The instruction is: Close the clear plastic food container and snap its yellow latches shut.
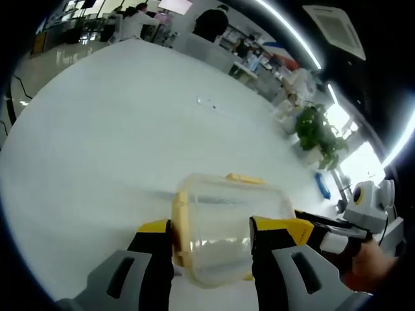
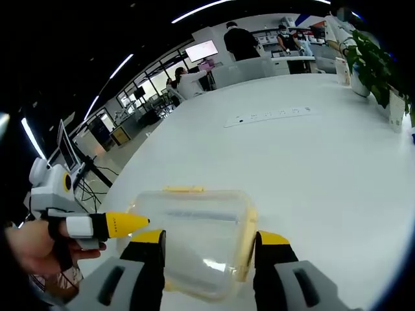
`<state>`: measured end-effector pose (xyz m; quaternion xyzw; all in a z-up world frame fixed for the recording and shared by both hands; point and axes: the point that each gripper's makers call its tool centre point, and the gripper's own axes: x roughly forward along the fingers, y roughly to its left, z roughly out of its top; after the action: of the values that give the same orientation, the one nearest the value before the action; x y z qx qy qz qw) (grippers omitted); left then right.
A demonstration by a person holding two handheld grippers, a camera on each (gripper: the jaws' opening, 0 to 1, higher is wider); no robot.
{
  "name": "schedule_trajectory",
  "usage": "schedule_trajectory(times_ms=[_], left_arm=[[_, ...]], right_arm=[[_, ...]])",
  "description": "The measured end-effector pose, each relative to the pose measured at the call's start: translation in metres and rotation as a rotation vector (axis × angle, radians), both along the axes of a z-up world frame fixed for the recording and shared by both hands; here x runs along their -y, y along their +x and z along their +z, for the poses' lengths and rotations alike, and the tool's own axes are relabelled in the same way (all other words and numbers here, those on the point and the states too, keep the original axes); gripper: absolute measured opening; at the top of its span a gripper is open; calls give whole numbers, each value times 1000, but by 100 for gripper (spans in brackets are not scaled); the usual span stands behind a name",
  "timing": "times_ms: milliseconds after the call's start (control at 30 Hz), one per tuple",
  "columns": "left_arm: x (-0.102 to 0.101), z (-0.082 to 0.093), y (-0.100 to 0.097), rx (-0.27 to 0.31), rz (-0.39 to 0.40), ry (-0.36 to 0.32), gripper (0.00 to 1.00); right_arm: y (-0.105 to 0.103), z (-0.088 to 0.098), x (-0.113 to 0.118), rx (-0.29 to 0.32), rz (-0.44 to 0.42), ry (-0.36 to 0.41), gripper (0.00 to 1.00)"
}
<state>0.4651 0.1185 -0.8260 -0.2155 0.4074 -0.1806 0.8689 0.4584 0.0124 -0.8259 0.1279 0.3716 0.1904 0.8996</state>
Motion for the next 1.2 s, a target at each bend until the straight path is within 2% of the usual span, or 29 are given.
schedule_trajectory(times_ms=[67, 100, 133, 233, 267, 300, 333, 367, 633, 767, 900, 1033, 1200], left_arm=[[-4, 5, 6, 42, 26, -4, 63], [-6, 8, 9, 58, 37, 0, 71], [-10, 12, 12, 83, 52, -2, 75], [-19, 12, 14, 87, 60, 18, 81], [-22, 12, 15, 96, 65, 30, 85], [-24, 12, 17, 118, 67, 46, 95], [-26, 13, 19, 135, 62, 66, 100], [-24, 12, 15, 132, 24, 81, 99], [-37, 31, 6, 177, -27, 117, 99], [-42, 40, -2, 205, -72, 158, 99], [-45, 54, -13, 230, -97, 173, 99], [-44, 65, -30, 245, -164, 195, 99], [-43, 84, -53, 286, -252, 241, 99]], right_arm=[[6, 4, 4, 29, -32, 3, 71], [7, 4, 4, 29, -27, 4, 81], [8, 4, 4, 33, -24, 3, 86], [12, 4, 7, 48, -15, -17, 97], [16, 6, 10, 78, -21, -40, 100], [15, 6, 8, 84, 10, -48, 100], [15, 6, 7, 78, 10, -46, 100], [16, 8, 5, 88, 17, -46, 100], [10, 28, 1, 145, 90, -82, 100], [0, 36, -2, 150, 171, -123, 100], [-9, 50, -2, 160, 200, -120, 100], [-21, 70, 0, 204, 261, -147, 100], [-43, 94, 8, 216, 254, -104, 100]])
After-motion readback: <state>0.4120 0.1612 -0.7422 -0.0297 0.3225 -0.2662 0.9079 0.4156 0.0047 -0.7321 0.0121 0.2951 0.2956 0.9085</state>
